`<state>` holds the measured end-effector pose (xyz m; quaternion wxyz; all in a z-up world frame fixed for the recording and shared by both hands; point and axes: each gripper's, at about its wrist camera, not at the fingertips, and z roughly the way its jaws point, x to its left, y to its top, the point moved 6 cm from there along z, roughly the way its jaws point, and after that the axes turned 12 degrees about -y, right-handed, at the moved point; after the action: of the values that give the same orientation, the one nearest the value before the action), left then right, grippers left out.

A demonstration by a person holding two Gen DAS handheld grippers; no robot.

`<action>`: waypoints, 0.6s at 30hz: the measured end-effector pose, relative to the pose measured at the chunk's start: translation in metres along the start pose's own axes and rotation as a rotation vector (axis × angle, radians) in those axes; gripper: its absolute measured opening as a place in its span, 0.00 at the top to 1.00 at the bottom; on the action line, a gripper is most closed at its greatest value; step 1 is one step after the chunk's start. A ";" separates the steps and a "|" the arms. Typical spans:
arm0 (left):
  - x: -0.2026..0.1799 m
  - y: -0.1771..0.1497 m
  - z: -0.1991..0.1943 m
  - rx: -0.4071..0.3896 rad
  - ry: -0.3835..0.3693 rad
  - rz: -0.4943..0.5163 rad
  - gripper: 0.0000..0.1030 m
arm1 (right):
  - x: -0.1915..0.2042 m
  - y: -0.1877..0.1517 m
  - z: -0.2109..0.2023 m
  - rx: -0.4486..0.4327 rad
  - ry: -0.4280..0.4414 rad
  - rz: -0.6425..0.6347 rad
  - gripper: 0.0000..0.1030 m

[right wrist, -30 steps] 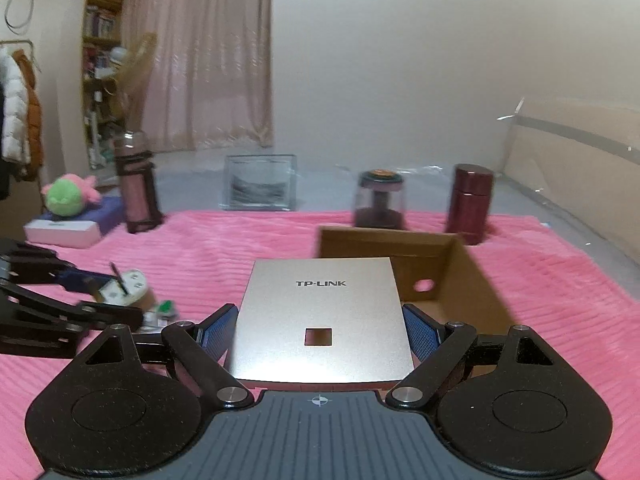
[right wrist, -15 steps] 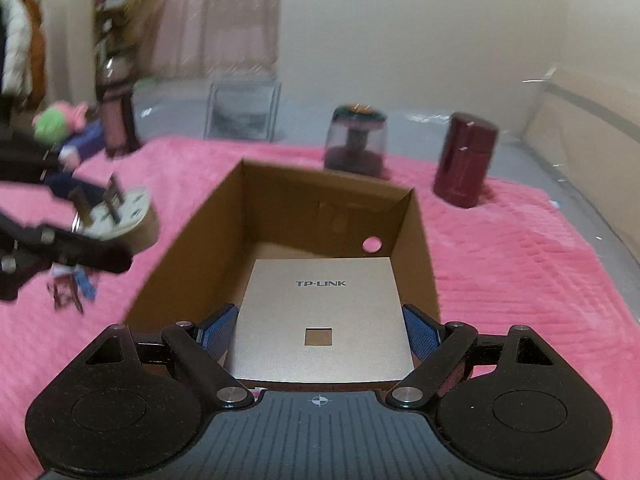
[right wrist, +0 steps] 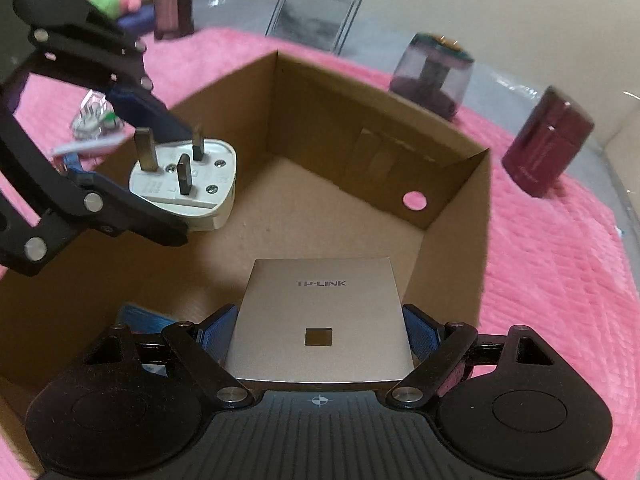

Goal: Organize rigid objects
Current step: 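Carry the white plug and gold plate over the cardboard box with both tools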

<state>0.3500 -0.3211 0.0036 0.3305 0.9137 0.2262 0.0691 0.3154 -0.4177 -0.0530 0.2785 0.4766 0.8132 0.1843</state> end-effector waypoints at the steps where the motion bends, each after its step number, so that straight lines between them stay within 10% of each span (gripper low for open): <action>1: 0.001 0.000 0.002 0.006 0.000 0.003 0.62 | 0.000 0.001 0.004 0.008 0.004 -0.007 0.19; 18: 0.008 0.001 0.018 0.070 -0.006 0.074 0.62 | 0.022 0.001 0.024 0.052 -0.034 -0.239 0.19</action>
<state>0.3620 -0.3279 -0.0099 0.2964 0.9326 0.1937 0.0704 0.3226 -0.3967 -0.0772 0.2997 0.3866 0.8638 0.1204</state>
